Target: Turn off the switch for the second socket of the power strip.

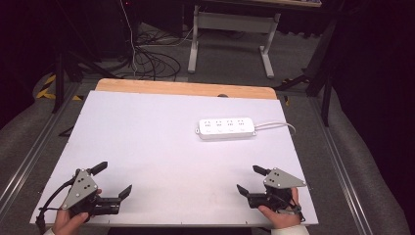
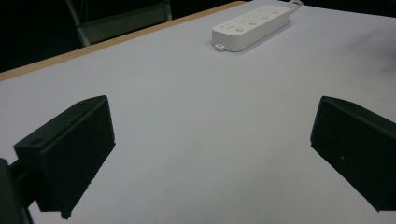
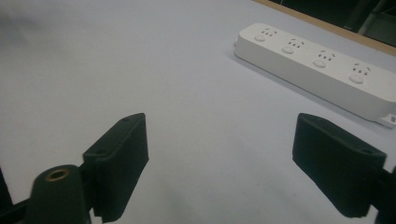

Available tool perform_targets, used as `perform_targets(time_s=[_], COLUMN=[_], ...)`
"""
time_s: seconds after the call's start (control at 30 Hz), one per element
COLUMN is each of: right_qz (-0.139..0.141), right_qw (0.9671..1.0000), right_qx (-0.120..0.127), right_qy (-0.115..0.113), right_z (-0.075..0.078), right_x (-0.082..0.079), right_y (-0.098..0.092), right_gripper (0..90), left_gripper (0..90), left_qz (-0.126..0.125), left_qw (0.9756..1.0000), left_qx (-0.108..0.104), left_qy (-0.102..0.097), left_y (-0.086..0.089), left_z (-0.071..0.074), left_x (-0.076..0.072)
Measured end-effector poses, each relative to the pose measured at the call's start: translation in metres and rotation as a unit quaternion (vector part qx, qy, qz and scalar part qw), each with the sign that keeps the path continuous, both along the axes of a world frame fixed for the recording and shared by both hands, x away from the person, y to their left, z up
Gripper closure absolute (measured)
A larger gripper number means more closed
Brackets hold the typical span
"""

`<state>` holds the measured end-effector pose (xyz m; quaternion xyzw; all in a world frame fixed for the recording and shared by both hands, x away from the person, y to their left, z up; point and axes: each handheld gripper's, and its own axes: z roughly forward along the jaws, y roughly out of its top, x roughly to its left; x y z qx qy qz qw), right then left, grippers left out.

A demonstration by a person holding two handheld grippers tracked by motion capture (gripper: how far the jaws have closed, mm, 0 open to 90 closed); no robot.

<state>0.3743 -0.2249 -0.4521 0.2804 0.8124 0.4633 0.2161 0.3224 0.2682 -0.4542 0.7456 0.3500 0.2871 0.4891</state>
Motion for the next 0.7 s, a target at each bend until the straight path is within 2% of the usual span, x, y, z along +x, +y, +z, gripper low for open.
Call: perform_targets(time_s=[0.1, 0.2, 0.43, 0.7], right_qz=[0.005, 0.008, 0.013, 0.018], right_qw=[1.0, 1.0, 0.9999, 0.9998], right_qx=[0.001, 0.0, 0.001, -0.004], right_qy=[0.0, 0.0, 0.002, 0.01], right_z=[0.0, 0.001, 0.003, 0.013], right_x=[0.0, 0.0, -0.001, 0.001], right_y=[0.001, 0.001, 0.003, 0.005], right_gripper=[20.3, 20.6, 21.2, 23.7], left_gripper=[0.2, 0.2, 0.3, 0.4], left_qz=[0.001, -0.001, 0.014, 0.018], left_qw=[0.9998, 0.9997, 0.9998, 0.9997], left_qx=[-0.017, -0.022, -0.011, -0.015], left_qy=[0.006, 0.008, 0.004, 0.006], left_y=[0.0, 0.0, 0.001, 0.0], left_z=[0.001, 0.001, 0.002, 0.004], left_x=[0.0, 0.0, 0.0, -0.001])
